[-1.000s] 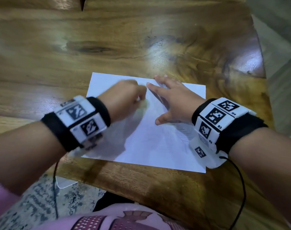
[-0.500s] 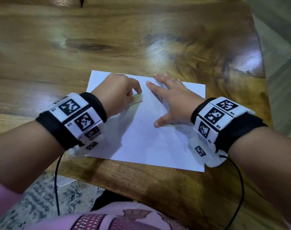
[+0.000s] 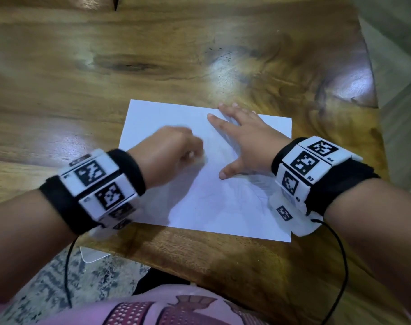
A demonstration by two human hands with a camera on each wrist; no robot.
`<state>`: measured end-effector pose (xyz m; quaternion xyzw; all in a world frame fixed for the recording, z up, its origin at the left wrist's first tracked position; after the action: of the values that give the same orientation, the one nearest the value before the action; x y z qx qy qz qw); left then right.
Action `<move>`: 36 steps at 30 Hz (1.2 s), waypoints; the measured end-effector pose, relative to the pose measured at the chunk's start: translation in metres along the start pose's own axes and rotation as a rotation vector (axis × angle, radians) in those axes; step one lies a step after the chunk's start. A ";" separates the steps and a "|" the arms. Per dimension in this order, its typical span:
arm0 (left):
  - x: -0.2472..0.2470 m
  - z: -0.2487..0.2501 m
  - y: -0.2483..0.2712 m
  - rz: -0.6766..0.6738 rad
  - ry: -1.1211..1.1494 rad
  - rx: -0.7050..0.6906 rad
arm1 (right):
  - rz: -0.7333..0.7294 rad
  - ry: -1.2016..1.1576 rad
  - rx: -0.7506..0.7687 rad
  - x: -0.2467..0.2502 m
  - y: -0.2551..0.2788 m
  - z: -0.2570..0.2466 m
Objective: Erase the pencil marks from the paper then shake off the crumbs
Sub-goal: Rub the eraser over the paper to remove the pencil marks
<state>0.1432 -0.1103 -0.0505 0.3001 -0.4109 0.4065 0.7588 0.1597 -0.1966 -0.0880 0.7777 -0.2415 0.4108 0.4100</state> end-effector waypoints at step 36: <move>-0.031 0.021 0.022 -0.158 0.078 -0.064 | 0.005 0.006 0.014 -0.004 -0.002 0.002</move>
<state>0.1059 -0.1274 -0.0648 0.2910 -0.3690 0.3434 0.8132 0.1598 -0.1972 -0.0923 0.7787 -0.2393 0.4159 0.4042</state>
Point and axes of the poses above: each hand's wrist, its own y-axis away from the middle knuckle, its own x-axis out of the back of the hand, z = x × y, the point moved 10 cm from there along -y, towards the middle knuckle, and after that the axes turned 3 degrees about x, right-handed, at the moved point
